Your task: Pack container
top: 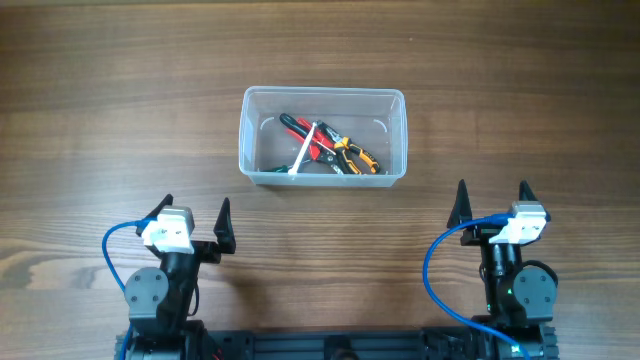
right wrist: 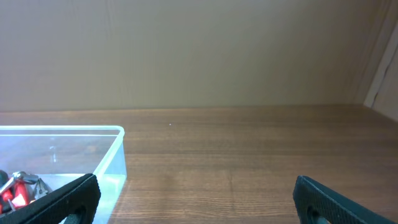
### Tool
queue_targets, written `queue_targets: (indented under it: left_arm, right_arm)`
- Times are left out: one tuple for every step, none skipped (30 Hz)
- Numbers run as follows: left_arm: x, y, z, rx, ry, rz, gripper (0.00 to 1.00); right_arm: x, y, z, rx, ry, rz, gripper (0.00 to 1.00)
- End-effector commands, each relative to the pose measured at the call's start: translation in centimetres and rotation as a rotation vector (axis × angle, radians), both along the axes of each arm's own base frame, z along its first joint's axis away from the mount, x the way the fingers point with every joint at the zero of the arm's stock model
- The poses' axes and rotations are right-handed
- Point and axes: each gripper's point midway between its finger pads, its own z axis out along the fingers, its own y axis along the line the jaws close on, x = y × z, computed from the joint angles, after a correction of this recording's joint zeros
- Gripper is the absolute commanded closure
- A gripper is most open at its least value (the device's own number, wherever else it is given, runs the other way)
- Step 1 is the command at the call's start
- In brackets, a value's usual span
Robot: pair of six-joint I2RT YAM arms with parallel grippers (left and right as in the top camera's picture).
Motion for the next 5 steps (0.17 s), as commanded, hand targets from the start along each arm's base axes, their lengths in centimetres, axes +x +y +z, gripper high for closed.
queue_targets:
  left_arm:
    - [-0.01, -0.34, -0.16, 0.016, -0.007, -0.021, 0.00]
    - [-0.01, -0.34, -0.16, 0.016, -0.007, -0.021, 0.00]
    - [-0.01, -0.34, -0.16, 0.016, -0.007, -0.021, 0.00]
    - [-0.01, -0.34, -0.16, 0.016, -0.007, -0.021, 0.00]
    - [-0.01, -0.34, -0.16, 0.016, -0.007, -0.021, 0.00]
  right_arm:
    - [-0.09, 0.14, 0.38, -0.012, -0.018, 0.006, 0.00]
    - [-0.09, 0.14, 0.38, -0.012, -0.018, 0.006, 0.00]
    - [-0.09, 0.14, 0.38, -0.012, -0.018, 0.006, 0.00]
    - [-0.09, 0.14, 0.38, -0.012, -0.018, 0.006, 0.00]
    - [-0.09, 0.14, 0.38, -0.012, -0.018, 0.006, 0.00]
